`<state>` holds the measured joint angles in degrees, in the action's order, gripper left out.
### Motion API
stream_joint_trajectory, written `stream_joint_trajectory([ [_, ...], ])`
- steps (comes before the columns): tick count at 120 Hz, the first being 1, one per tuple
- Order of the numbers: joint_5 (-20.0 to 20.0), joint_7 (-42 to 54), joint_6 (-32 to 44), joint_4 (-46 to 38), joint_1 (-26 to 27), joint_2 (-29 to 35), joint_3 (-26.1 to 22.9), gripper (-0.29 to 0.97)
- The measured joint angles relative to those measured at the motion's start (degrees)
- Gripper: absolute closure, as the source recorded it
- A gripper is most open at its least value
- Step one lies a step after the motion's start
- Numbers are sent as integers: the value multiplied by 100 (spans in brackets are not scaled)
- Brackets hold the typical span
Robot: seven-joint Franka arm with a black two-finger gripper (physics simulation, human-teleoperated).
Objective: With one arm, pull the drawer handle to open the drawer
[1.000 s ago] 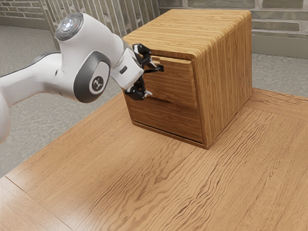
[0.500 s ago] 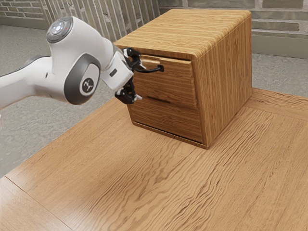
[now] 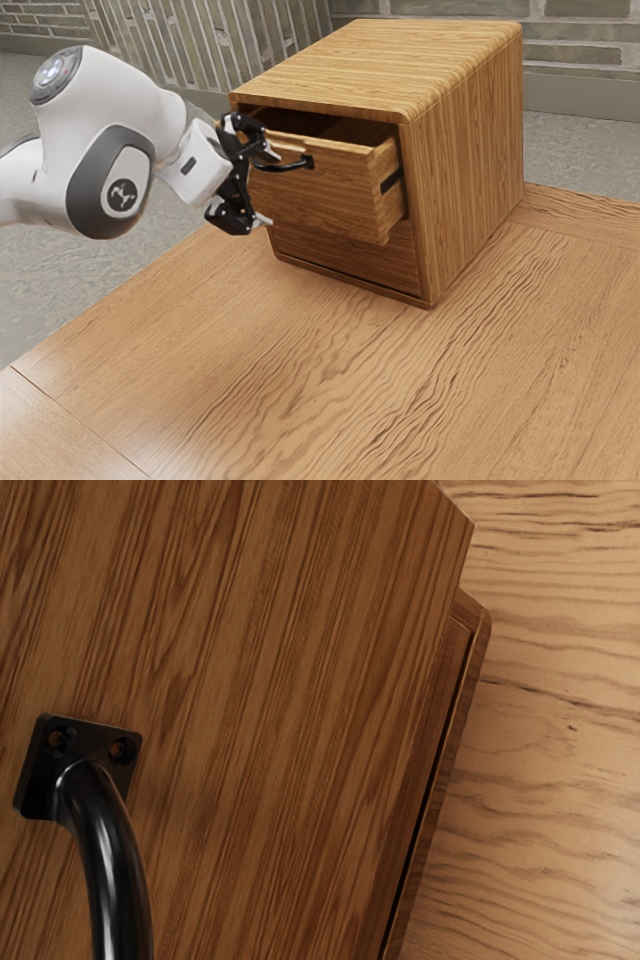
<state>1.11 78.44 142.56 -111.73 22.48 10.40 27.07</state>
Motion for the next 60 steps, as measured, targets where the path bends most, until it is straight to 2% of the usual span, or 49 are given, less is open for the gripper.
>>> stream_joint_trajectory([
  [30,-5,-7,-14,-366,-39,277,-95,-2],
  [60,186,-18,-60,-475,-196,401,-103,0],
])
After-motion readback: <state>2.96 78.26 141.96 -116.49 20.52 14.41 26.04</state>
